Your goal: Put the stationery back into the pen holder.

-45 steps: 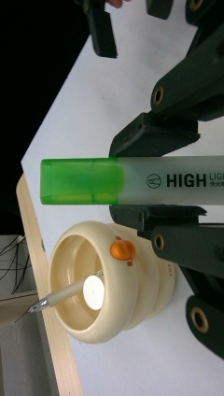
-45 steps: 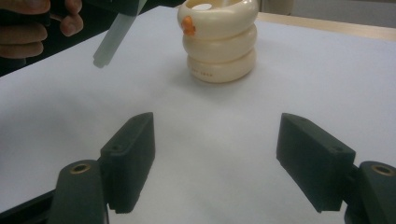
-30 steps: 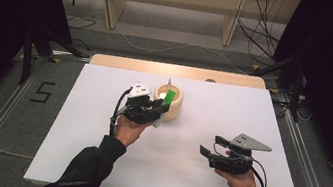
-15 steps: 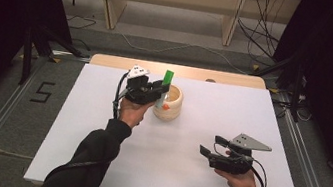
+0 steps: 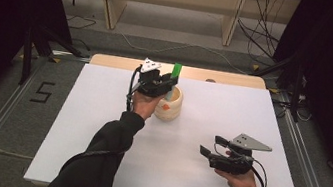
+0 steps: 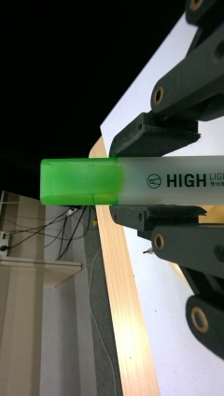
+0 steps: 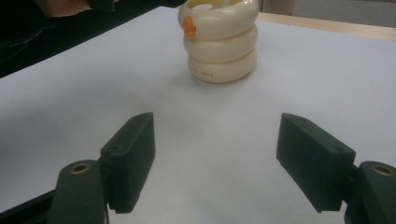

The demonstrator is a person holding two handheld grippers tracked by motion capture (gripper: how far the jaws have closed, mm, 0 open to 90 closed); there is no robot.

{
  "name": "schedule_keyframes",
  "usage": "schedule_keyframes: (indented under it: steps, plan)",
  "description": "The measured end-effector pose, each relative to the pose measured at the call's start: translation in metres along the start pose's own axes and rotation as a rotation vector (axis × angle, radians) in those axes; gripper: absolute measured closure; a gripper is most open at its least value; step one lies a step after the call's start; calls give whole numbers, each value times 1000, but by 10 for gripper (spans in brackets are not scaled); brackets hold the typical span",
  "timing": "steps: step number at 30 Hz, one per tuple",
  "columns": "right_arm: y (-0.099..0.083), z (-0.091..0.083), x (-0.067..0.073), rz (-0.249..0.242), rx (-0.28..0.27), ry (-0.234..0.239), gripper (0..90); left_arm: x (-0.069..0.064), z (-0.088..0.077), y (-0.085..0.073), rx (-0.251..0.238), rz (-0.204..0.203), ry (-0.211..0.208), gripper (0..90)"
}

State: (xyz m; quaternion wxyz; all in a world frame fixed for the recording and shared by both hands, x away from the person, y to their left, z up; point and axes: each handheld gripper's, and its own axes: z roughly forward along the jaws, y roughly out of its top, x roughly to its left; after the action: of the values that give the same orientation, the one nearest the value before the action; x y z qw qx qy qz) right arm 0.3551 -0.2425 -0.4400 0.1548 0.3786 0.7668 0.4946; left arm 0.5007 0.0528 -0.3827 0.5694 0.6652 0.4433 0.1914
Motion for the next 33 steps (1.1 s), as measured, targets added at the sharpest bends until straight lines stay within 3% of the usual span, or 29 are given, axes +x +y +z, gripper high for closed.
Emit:
schedule_keyframes:
  steps: [16,20,33]
  plan:
    - [0,0,0,-1,0,4,292,2,19,-7,-20,-8,28,664]
    - [0,0,1,-3,3,8,292,4,23,-11,-24,-31,28,664]
    - [0,-1,1,-5,0,10,293,5,29,-16,12,-19,42,663]
